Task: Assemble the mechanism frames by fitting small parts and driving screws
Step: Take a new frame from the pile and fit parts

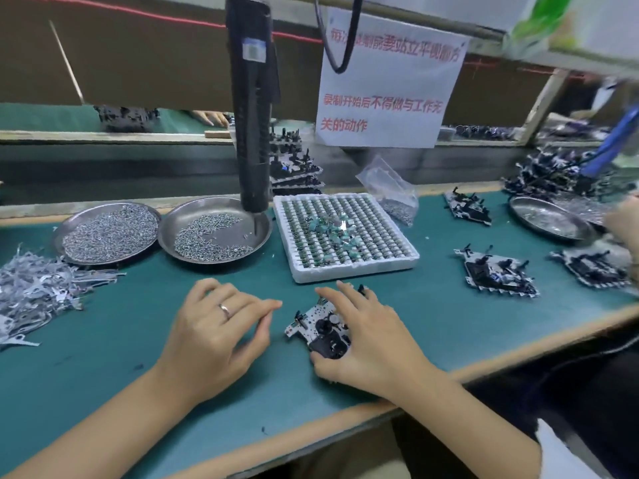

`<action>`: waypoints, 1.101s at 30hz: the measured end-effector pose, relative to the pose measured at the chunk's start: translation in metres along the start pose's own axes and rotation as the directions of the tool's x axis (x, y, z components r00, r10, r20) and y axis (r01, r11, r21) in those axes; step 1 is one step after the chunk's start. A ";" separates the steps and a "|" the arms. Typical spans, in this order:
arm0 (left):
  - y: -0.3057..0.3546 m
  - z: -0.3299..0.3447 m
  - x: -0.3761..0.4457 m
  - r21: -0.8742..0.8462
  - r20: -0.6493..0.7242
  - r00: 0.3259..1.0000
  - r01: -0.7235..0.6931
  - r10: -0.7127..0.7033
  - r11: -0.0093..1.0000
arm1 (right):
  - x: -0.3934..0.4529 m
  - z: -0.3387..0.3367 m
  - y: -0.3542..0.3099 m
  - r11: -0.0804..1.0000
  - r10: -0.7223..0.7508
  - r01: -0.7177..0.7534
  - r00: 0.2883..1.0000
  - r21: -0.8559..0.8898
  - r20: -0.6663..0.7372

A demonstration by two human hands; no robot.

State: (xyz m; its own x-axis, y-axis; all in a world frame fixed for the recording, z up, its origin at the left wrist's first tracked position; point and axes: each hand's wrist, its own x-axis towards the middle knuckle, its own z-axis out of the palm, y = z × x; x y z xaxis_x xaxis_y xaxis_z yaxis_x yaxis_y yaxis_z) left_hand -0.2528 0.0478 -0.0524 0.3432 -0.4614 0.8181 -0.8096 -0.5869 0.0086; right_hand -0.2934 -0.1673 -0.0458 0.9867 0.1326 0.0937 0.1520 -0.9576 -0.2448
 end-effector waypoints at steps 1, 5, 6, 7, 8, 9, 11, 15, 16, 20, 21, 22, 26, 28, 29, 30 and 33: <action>0.002 0.002 0.001 -0.005 0.002 1.000 0.001 -0.001 1.000 | -0.001 -0.004 0.010 0.999 0.038 -0.038 0.999 0.003 0.009; 0.003 0.005 0.001 -0.024 0.010 1.000 0.025 -0.025 0.999 | -0.004 -0.029 0.047 0.972 0.191 -0.184 0.981 0.143 -0.032; 0.003 0.004 0.000 -0.030 0.008 0.999 0.042 -0.041 0.999 | -0.005 -0.035 0.056 0.951 0.236 -0.216 0.969 0.220 -0.066; 0.002 0.004 -0.001 -0.036 0.004 0.998 0.063 -0.063 0.997 | -0.005 -0.041 0.065 0.930 0.280 -0.239 0.952 0.281 -0.119; 0.001 0.003 -0.002 -0.043 -0.002 0.996 0.086 -0.086 0.995 | -0.003 -0.047 0.076 0.915 0.322 -0.255 0.928 0.312 -0.186; 0.000 0.003 -0.002 -0.048 -0.008 0.994 0.108 -0.108 0.993 | -0.001 -0.054 0.089 0.910 0.356 -0.270 0.898 0.314 -0.258; -0.001 0.002 -0.003 -0.056 -0.014 0.990 0.138 -0.139 0.989 | 0.009 -0.068 0.118 0.907 0.415 -0.345 0.830 0.242 -0.372; 0.000 0.003 -0.002 -0.059 -0.005 0.990 0.141 -0.141 0.988 | 0.032 -0.087 0.173 0.777 0.586 -0.629 0.735 -0.021 -0.341; 0.000 0.004 -0.002 -0.059 -0.002 0.990 0.138 -0.138 0.989 | 0.036 -0.087 0.181 0.743 0.629 -0.667 0.722 -0.049 -0.288; -0.001 0.005 -0.003 -0.056 0.006 0.989 0.149 -0.149 0.987 | 0.050 -0.072 0.174 0.667 0.708 -0.728 0.686 -0.161 -0.167; -0.001 0.005 -0.003 -0.056 0.008 0.988 0.155 -0.155 0.986 | 0.052 -0.068 0.163 0.659 0.692 -0.719 0.695 -0.220 -0.197; -0.001 0.005 -0.003 -0.055 0.010 0.987 0.162 -0.162 0.985 | 0.054 -0.064 0.149 0.671 0.649 -0.692 0.722 -0.266 -0.240; -0.002 0.004 -0.003 -0.050 0.011 0.980 0.198 -0.198 0.979 | 0.057 -0.038 0.073 0.955 0.193 -0.268 0.884 -0.123 -0.427; -0.002 0.002 -0.003 -0.044 0.009 0.973 0.231 -0.231 0.972 | 0.057 -0.025 0.030 0.998 -0.055 0.054 0.844 -0.019 -0.534; -0.002 0.001 -0.003 -0.039 0.008 0.966 0.258 -0.258 0.965 | 0.060 -0.018 0.011 0.985 -0.144 0.172 0.810 -0.004 -0.569; -0.004 0.000 -0.003 -0.034 0.006 0.957 0.291 -0.291 0.956 | 0.064 -0.012 -0.005 0.964 -0.209 0.264 0.789 0.012 -0.578; -0.016 -0.006 0.004 -0.005 0.027 0.896 0.444 -0.444 0.896 | 0.084 0.004 -0.040 0.894 -0.339 0.445 0.753 0.056 -0.563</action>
State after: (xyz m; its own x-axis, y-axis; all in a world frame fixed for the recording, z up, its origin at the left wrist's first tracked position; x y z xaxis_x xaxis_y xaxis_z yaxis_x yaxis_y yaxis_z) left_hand -0.2416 0.0599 -0.0460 0.6794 -0.1705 0.7137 -0.5752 -0.7276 0.3738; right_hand -0.2160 -0.1169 -0.0317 0.6593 0.2808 0.6975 0.5778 -0.7827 -0.2312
